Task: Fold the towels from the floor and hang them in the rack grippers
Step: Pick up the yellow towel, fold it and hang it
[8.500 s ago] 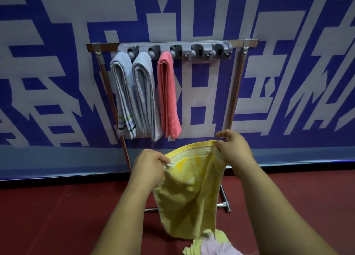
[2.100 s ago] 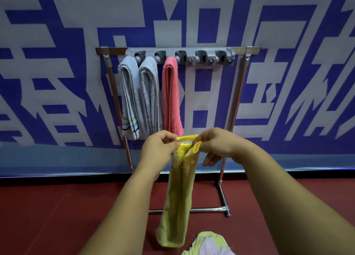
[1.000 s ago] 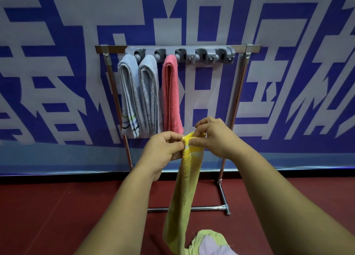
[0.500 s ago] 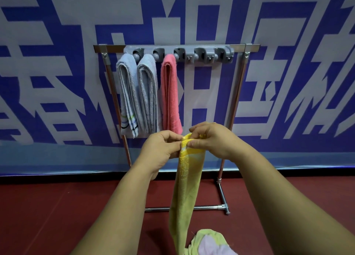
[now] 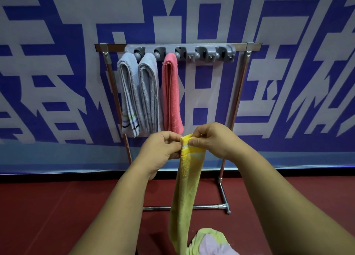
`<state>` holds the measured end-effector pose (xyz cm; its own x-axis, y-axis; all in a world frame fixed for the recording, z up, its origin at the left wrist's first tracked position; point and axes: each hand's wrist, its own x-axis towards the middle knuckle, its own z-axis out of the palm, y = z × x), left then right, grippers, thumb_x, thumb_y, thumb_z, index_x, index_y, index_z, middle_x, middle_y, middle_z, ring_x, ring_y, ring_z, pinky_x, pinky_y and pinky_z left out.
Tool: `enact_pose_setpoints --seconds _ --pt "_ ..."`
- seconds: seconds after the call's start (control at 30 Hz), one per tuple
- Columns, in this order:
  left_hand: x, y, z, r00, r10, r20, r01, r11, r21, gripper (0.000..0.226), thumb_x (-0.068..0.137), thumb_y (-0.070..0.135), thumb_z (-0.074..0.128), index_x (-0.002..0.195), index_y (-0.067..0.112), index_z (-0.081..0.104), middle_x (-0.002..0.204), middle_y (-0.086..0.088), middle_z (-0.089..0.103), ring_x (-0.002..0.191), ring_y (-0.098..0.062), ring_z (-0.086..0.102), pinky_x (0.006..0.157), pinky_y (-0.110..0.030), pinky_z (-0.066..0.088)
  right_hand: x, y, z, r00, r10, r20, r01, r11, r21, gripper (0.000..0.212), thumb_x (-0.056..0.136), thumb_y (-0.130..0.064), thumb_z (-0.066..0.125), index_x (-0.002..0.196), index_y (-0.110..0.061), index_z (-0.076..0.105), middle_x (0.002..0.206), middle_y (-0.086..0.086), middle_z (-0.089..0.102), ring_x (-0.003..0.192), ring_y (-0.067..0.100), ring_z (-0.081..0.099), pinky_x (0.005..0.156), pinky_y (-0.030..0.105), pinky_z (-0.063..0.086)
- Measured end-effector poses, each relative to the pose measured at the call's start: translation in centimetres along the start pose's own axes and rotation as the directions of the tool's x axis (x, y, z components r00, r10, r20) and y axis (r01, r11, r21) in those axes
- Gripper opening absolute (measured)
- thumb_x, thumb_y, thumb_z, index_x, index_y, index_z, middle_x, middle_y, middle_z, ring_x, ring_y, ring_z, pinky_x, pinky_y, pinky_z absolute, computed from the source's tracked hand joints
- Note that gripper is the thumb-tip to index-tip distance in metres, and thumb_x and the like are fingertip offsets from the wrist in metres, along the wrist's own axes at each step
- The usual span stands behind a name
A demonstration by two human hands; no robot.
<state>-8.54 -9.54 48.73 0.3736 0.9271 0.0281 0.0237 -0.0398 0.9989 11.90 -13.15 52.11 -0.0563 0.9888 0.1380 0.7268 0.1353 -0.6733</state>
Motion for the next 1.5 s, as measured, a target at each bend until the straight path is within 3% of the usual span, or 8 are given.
enact_pose_setpoints --seconds 0.37,0.5,0.6,0.93,1.07,1.2,1.3,1.5 --pt "1.0 0.4 -0.2 0.993 0.116 -0.019 -0.114 0.989 0.092 0.016 0.091 0.000 0.080 0.104 0.009 0.078 0.101 -0.025 0.076 0.087 -0.024 0.075 0.090 -0.045 0.065 0.2 -0.6 -0.5 0.997 0.005 -0.076 -0.010 0.998 -0.059 0.025 0.092 -0.049 0.077 0.083 -0.025 0.074 0.075 -0.002 0.070 0.067 0.012 0.064 0.066 0.041 0.056" --pt "1.2 1.0 -0.8 0.991 0.132 -0.018 -0.130 0.988 0.087 0.016 0.092 -0.003 0.077 0.103 0.010 0.076 0.090 -0.012 0.075 0.087 -0.023 0.072 0.093 -0.051 0.061 0.2 -0.5 -2.3 1.000 0.004 0.008 -0.003 0.984 -0.181 0.022 0.089 -0.052 0.078 0.090 -0.030 0.076 0.086 -0.004 0.073 0.082 0.017 0.068 0.073 0.044 0.057" --pt "1.2 1.4 -1.0 0.992 0.125 -0.006 -0.124 0.987 0.100 0.017 0.094 -0.003 0.074 0.103 0.011 0.074 0.085 0.000 0.073 0.086 -0.022 0.069 0.092 -0.053 0.060 -0.2 -1.1 -3.3 0.999 -0.003 0.044 0.015 0.964 -0.264 0.015 0.091 -0.049 0.077 0.093 -0.034 0.076 0.093 -0.011 0.071 0.080 0.007 0.063 0.066 0.030 0.048" --pt "0.5 3.1 -2.1 0.986 0.156 0.059 -0.160 0.984 0.076 0.021 0.101 -0.004 0.064 0.102 0.016 0.070 0.090 -0.002 0.077 0.087 -0.021 0.071 0.083 -0.043 0.059 0.2 -4.6 -4.2 0.961 -0.150 0.234 0.232 0.895 -0.380 0.008 0.092 -0.032 0.075 0.099 -0.027 0.078 0.093 -0.010 0.057 0.085 0.012 0.059 0.075 0.033 0.050" --pt "0.3 3.5 -2.6 0.983 0.170 0.063 -0.175 0.981 0.084 0.019 0.101 -0.005 0.064 0.104 0.014 0.068 0.088 -0.002 0.079 0.084 -0.015 0.072 0.079 -0.032 0.060 0.4 -5.3 -4.0 0.962 0.001 0.272 0.123 0.890 -0.440 0.026 0.096 -0.044 0.070 0.094 -0.020 0.077 0.093 0.003 0.062 0.084 0.024 0.062 0.076 0.042 0.052" --pt "0.3 3.6 -2.3 0.983 0.185 0.004 -0.184 0.975 0.125 0.016 0.101 0.000 0.066 0.103 0.015 0.070 0.089 -0.004 0.080 0.085 -0.020 0.072 0.084 -0.044 0.059 0.7 -6.8 -4.1 0.984 0.067 0.167 0.021 0.880 -0.475 0.044 0.102 -0.053 0.059 0.089 -0.016 0.077 0.067 0.003 0.056 0.061 0.017 0.049 0.058 0.033 0.040" --pt "0.7 4.7 -2.2 0.980 0.193 -0.056 -0.192 0.981 0.036 0.014 0.102 0.001 0.065 0.105 0.015 0.068 0.089 -0.005 0.077 0.080 -0.018 0.070 0.070 -0.035 0.058 1.1 -7.9 -4.6 0.996 -0.017 0.090 0.053 0.910 -0.412 0.040 0.102 -0.044 0.063 0.083 -0.011 0.074 0.065 0.010 0.057 0.057 0.016 0.046 0.054 0.031 0.037" --pt "1.0 7.6 -2.4 0.963 0.249 -0.105 -0.260 0.960 -0.109 0.020 0.104 -0.002 0.061 0.107 0.017 0.063 0.085 0.004 0.075 0.070 -0.007 0.070 0.058 -0.023 0.056 1.6 -9.1 -5.7 0.992 -0.112 -0.051 0.108 0.991 -0.080 0.011 0.099 -0.029 0.072 0.103 -0.020 0.075 0.093 0.005 0.077 0.083 0.017 0.077 0.079 0.039 0.066"
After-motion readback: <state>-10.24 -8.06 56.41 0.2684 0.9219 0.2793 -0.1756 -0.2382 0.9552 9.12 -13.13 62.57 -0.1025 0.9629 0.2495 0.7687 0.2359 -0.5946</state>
